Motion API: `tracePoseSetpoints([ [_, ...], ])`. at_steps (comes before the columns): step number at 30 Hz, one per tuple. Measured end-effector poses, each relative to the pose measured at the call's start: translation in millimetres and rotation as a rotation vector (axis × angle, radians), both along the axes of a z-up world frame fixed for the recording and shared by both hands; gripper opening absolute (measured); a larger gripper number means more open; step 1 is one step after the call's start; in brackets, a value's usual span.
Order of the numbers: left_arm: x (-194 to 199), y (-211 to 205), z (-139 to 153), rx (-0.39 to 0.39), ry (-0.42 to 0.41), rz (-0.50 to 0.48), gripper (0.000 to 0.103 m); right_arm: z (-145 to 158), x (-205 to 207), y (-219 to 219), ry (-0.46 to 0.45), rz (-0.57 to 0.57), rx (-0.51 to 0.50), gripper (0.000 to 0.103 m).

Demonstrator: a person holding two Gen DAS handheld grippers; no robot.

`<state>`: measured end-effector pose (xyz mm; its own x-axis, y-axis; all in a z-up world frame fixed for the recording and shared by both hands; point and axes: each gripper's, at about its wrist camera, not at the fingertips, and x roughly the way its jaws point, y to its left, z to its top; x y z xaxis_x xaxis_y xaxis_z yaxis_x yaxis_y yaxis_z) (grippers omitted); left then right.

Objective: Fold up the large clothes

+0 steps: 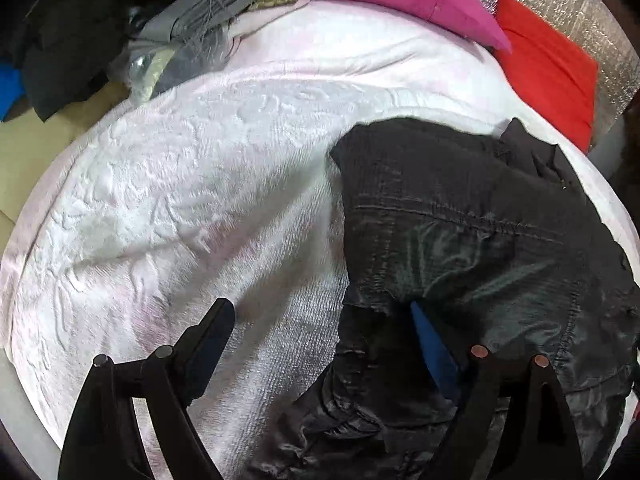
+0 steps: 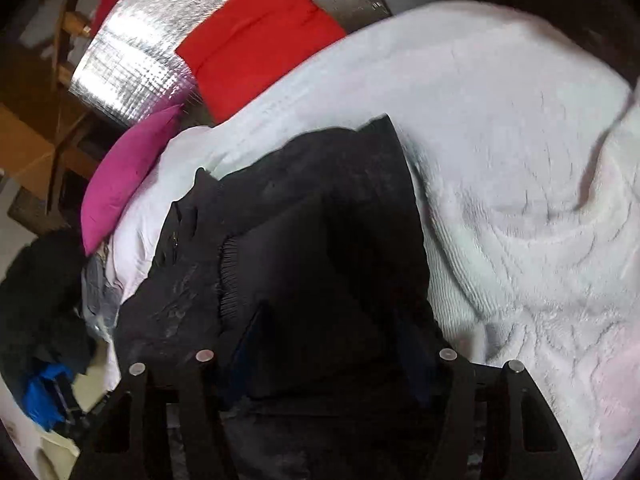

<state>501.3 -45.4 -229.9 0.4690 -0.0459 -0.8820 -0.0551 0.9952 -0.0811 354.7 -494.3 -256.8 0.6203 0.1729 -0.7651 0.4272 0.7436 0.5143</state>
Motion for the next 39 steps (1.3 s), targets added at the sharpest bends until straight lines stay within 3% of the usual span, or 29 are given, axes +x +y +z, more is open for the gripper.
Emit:
tracePoseSetpoints([
  [5, -17, -1, 30, -0.072, -0.145, -0.038, 0.088, 37, -9, 11, -0.148, -0.005, -0.084, 0.066],
  [6, -20, -3, 34, -0.075, -0.165, -0.055, 0.088, 46, -11, 18, -0.202, 0.006, -0.104, 0.066],
  [9, -28, -29, 33, -0.045, -0.184, -0.14, 0.088, 55, -8, 38, -0.25, 0.046, -0.156, 0.066],
  [11, -29, -46, 25, 0.005, -0.155, -0.187, 0.088, 50, -3, 49, -0.223, 0.082, -0.193, 0.066],
  [13, -27, -60, 4, 0.079, -0.074, -0.208, 0.089, 42, 3, 55, -0.145, 0.099, -0.27, 0.066],
  [15, -22, -59, -14, 0.084, -0.015, -0.207, 0.091, 27, 14, 56, -0.021, 0.082, -0.335, 0.066],
  [17, -21, -56, -13, 0.077, -0.02, -0.202, 0.091, 18, 14, 44, 0.01, 0.063, -0.282, 0.066],
  [23, -22, -45, -3, -0.001, -0.052, -0.189, 0.091, 12, 7, 14, -0.072, 0.024, -0.022, 0.067],
  [24, -22, -43, -3, -0.002, -0.057, -0.188, 0.091, 8, 7, 11, -0.084, 0.018, 0.008, 0.065],
  [25, -24, -45, -4, 0.004, -0.056, -0.191, 0.091, 5, 7, 10, -0.086, 0.021, 0.005, 0.052],
  [26, -24, -45, -7, 0.02, -0.051, -0.197, 0.091, 3, 9, 13, -0.079, 0.028, -0.017, 0.028],
  [28, -26, -53, -7, 0.048, -0.049, -0.206, 0.091, 7, 12, 24, -0.059, 0.026, -0.102, 0.018],
  [34, -29, -55, 5, 0.016, -0.094, -0.221, 0.091, 36, -5, 19, -0.179, -0.034, -0.153, 0.015],
  [39, -31, -71, -6, 0.133, -0.079, -0.262, 0.091, 15, -2, 10, -0.051, -0.031, -0.13, 0.016],
])
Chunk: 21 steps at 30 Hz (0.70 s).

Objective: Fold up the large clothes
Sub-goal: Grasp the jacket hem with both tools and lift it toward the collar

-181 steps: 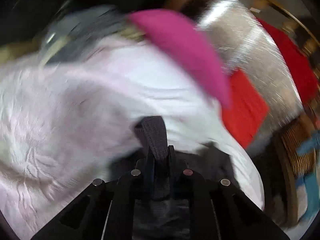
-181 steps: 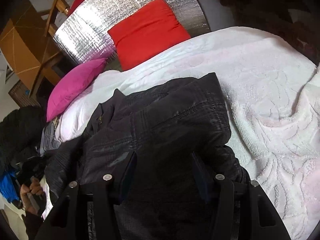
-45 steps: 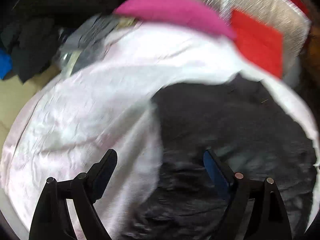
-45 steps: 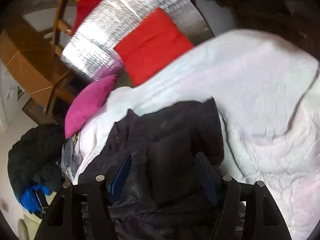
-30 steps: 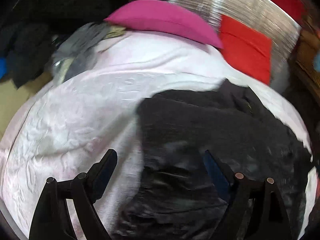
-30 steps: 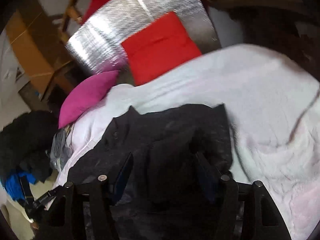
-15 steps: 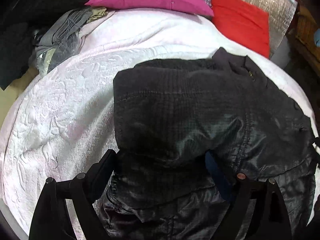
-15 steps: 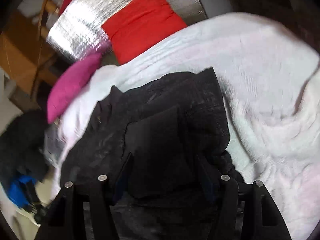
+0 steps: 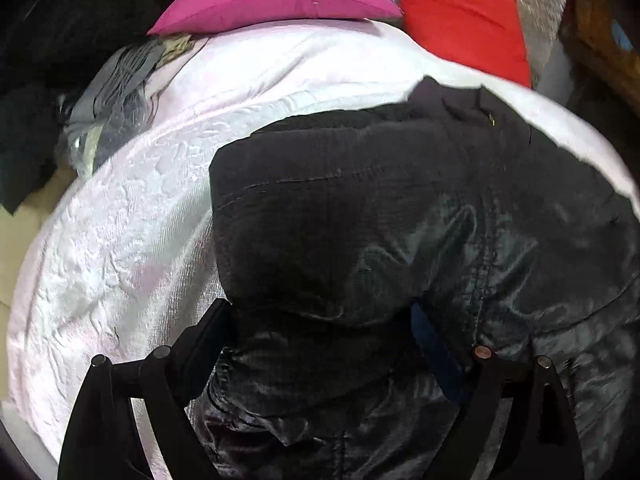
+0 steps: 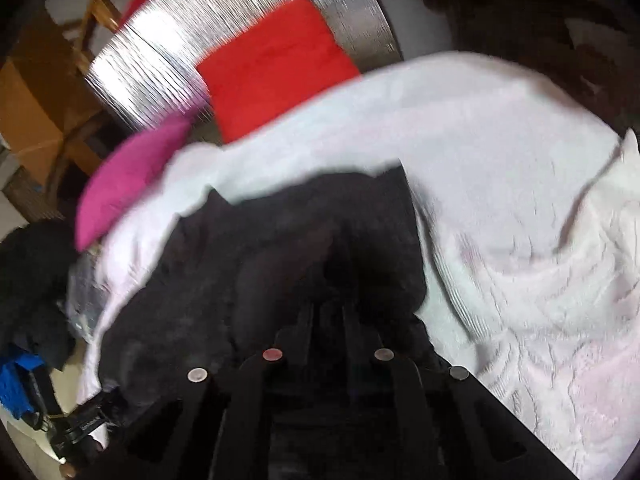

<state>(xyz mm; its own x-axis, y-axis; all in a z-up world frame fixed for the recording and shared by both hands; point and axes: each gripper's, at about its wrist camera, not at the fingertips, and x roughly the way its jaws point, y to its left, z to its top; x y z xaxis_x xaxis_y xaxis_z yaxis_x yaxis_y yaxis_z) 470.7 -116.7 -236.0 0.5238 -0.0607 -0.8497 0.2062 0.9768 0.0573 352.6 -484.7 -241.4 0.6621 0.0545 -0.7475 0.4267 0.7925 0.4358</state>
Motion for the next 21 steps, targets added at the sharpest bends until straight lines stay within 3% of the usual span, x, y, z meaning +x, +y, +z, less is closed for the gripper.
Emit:
tracePoseSetpoints([
  [4, -2, 0, 5, 0.0, -0.015, 0.006, 0.091, 16, -7, -8, -0.05, -0.047, 0.033, 0.018],
  [6, -3, 0, 3, 0.002, -0.02, 0.008, 0.091, 37, -21, -7, -0.157, -0.082, -0.027, 0.034],
  [7, -4, -1, 3, 0.008, -0.025, 0.008, 0.091, 44, -24, -4, -0.188, -0.085, -0.048, 0.075],
  [8, -5, -2, 4, 0.016, -0.03, 0.006, 0.091, 46, -24, 1, -0.201, -0.081, -0.059, 0.101],
  [10, -9, -3, 4, 0.029, -0.04, 0.005, 0.091, 53, -26, 19, -0.282, -0.035, -0.104, 0.1],
  [12, -8, -6, 3, 0.037, -0.046, 0.005, 0.091, 57, -15, 43, -0.264, 0.036, -0.19, 0.098],
  [14, -7, -6, 3, 0.044, -0.052, 0.003, 0.091, 53, -6, 65, -0.256, 0.123, -0.225, 0.082],
  [17, -8, -7, 3, 0.05, -0.06, 0.002, 0.091, 39, 15, 94, -0.186, 0.226, -0.26, 0.064],
  [21, -9, -9, 3, 0.056, -0.069, 0.003, 0.091, 5, 33, 109, -0.007, 0.273, -0.322, 0.059],
])
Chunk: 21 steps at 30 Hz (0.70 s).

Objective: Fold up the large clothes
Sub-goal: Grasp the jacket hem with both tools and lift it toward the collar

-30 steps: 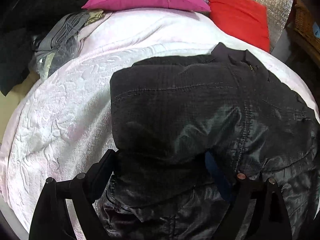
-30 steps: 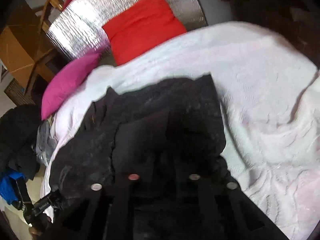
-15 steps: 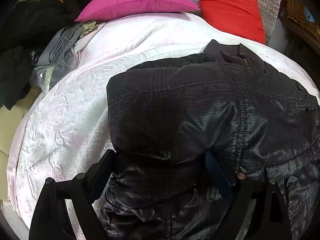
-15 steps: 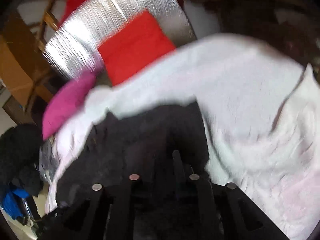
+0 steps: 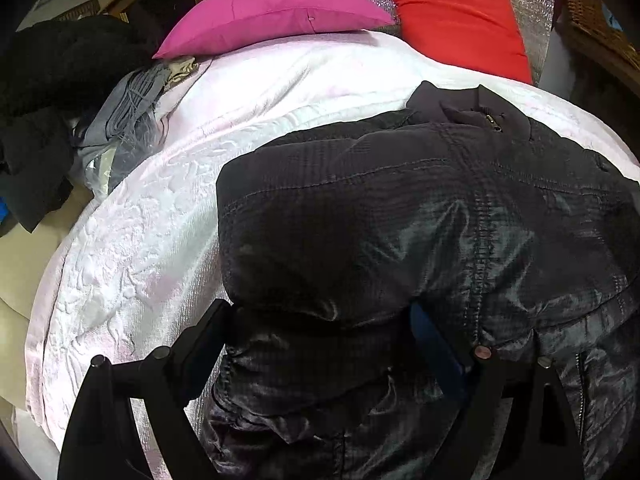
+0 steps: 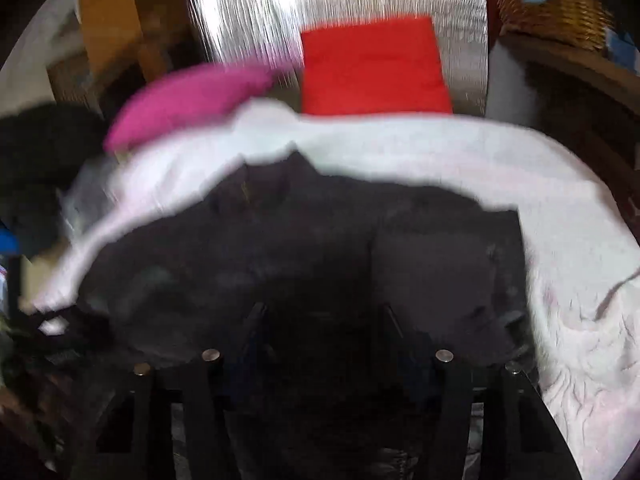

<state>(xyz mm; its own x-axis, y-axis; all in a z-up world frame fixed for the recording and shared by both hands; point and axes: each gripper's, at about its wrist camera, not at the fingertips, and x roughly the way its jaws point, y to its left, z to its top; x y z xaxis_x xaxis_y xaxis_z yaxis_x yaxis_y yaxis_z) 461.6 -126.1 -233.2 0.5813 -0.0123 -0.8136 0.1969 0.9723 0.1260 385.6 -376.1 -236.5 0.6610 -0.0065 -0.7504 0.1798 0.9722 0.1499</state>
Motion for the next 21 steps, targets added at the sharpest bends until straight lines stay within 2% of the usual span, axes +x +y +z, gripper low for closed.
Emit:
tracePoseSetpoints([
  [2, -1, -1, 0, 0.003, -0.005, -0.004, 0.091, -11, 6, -1, 0.067, -0.007, -0.026, 0.049],
  [6, -3, -6, 0, 0.008, -0.016, -0.021, 0.091, -11, 3, -9, 0.139, -0.026, -0.046, 0.048],
  [10, -9, -13, 1, 0.026, -0.037, -0.047, 0.091, -16, -1, -9, 0.158, -0.042, -0.124, 0.047],
  [18, -17, -21, 2, 0.04, -0.057, -0.095, 0.091, -13, -8, -33, 0.163, -0.113, -0.082, 0.047],
  [21, -16, -21, 2, 0.042, -0.054, -0.093, 0.091, -11, -6, -25, 0.156, -0.093, -0.132, 0.047],
])
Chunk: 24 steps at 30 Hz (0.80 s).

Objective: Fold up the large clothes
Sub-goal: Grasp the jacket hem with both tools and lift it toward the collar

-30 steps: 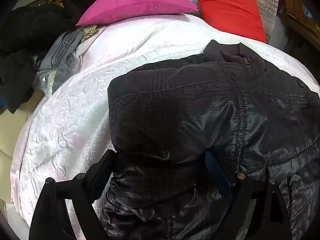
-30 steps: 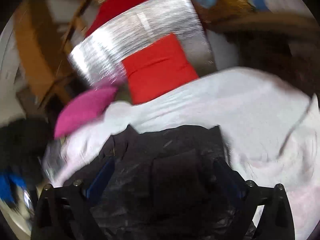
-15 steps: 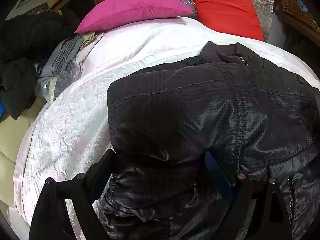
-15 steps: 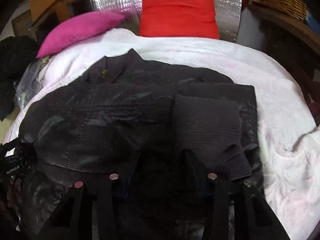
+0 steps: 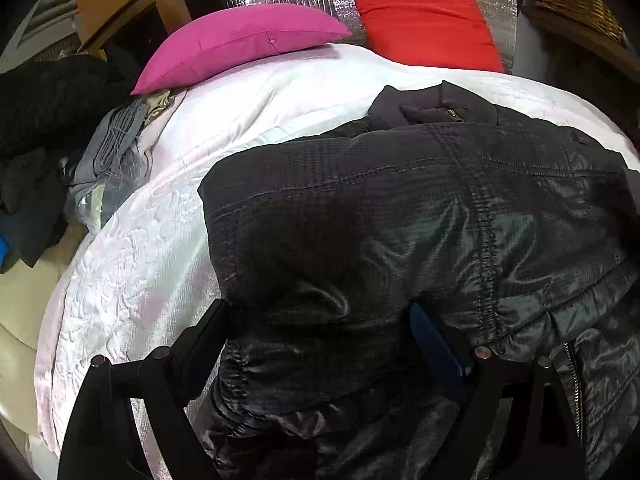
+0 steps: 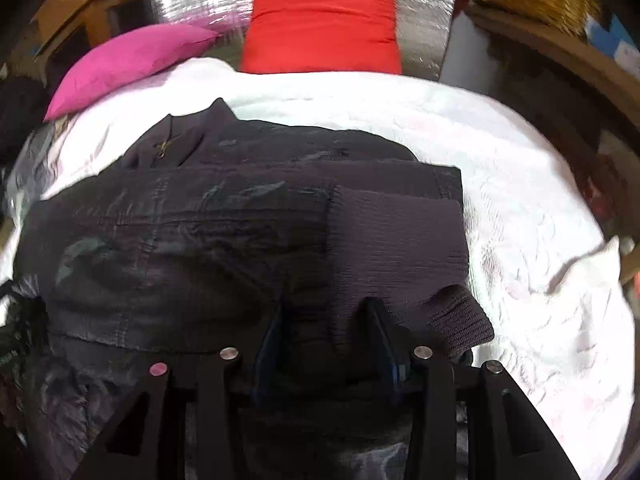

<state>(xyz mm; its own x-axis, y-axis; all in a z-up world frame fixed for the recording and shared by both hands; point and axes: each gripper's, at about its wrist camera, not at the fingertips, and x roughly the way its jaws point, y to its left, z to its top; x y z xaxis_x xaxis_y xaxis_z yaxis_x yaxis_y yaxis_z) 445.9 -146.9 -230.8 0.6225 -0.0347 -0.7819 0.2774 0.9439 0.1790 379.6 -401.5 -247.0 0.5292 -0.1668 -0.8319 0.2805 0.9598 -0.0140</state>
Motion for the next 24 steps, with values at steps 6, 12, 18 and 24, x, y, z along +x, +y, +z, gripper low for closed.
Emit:
tracePoseSetpoints([
  [6, 4, 27, 28, -0.154, -0.013, 0.017, 0.091, 38, -27, -27, -0.141, 0.048, 0.191, 0.06],
  [12, 25, 73, 33, -0.252, 0.0, 0.17, 0.091, 42, -63, -109, -0.29, -0.222, 0.398, 0.087],
  [18, 43, 93, 5, -0.349, 0.15, 0.253, 0.091, 7, -47, -124, -0.197, -0.258, 0.526, 0.087],
  [24, 46, 91, -7, -0.432, 0.212, 0.209, 0.057, -20, -22, -96, -0.1, -0.209, 0.507, 0.079],
])
